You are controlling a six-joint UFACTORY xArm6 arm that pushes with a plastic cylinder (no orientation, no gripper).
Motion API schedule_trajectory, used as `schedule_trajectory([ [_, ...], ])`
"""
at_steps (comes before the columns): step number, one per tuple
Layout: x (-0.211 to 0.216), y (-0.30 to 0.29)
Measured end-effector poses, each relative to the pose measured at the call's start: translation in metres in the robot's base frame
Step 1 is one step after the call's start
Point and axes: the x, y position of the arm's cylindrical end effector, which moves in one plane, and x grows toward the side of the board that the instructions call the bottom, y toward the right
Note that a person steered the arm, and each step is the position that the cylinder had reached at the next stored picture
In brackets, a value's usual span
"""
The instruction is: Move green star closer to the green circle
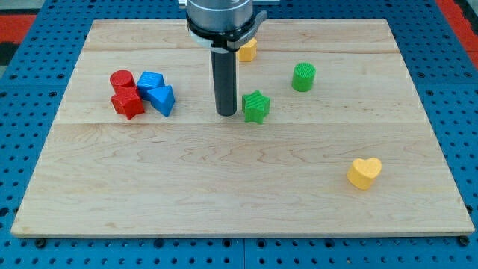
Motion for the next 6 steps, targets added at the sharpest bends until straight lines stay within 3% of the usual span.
schedule_trajectory([
  [2, 0.011, 0.002],
  [3, 0.043, 0.017],
  [6, -0.049, 0.065],
])
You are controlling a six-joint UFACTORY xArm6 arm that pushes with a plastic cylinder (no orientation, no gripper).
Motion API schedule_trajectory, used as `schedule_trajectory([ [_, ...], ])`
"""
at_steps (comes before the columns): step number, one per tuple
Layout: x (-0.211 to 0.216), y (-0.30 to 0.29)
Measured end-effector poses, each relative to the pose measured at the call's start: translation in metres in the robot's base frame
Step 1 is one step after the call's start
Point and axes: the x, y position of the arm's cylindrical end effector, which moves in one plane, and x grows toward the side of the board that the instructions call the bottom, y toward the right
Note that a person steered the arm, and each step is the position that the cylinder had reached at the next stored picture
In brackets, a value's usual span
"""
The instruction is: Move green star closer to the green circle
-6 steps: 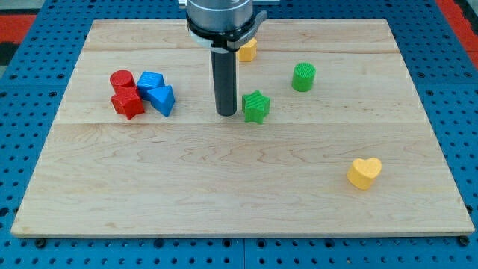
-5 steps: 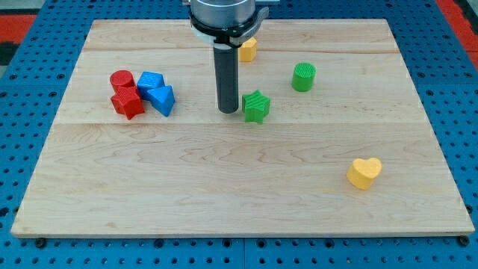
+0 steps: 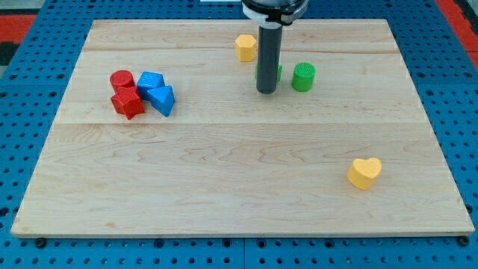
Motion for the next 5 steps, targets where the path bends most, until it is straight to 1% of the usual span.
schedule_trajectory([
  [1, -0.003, -0.035],
  [2, -0.024, -0.055],
  [3, -0.047, -0.05],
  [5, -0.043, -0.003],
])
